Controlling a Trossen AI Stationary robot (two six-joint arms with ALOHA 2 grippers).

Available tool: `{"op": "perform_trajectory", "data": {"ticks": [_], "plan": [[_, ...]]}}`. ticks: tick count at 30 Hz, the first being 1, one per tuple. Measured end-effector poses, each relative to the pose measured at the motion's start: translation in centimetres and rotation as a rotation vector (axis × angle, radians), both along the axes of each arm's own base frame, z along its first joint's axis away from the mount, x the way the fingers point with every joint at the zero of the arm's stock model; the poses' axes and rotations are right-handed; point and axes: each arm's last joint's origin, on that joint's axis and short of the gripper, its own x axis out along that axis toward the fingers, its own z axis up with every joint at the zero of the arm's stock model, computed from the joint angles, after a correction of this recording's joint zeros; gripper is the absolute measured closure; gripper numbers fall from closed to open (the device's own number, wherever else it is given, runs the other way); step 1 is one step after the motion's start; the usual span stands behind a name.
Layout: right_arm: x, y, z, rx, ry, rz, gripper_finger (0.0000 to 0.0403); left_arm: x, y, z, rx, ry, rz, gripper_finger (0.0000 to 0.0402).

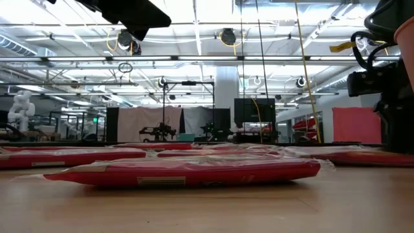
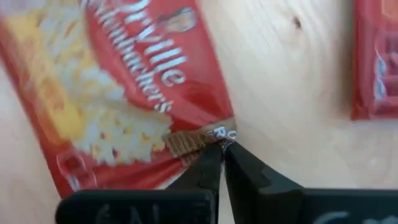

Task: Sort popcorn bags into baskets
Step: Put the red popcorn bag into the orange bin

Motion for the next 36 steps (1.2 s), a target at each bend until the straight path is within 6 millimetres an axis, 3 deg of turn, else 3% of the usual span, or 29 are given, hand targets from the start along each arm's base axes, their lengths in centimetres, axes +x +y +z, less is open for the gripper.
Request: {"op": "perform_trajectory", "data": {"ticks": [5, 19, 27, 36], "plan": [[1.2, 0.3, 1.7, -0.044, -0.171, 0.022, 0.0402, 0.1, 0.0, 0.1, -0.004, -0.015, 0.000, 0.0376], [4.7, 0.8, 5.8, -0.371, -0.623, 0.038, 0.0403, 0.1, 0.4, 0.2, 0.026, -0.032, 0.120, 0.0367], [6.3, 0.6, 8.3, -0.484, -0.821, 0.073, 0.0403, 2.1, 0.8, -1.4, -0.010, -0.040, 0.171, 0.0261], [6.9, 0.2, 9.3, -0.530, -0.889, 0.073, 0.0403, 6.6, 0.8, -6.1, -0.006, -0.129, 0.241, 0.0156]]}}
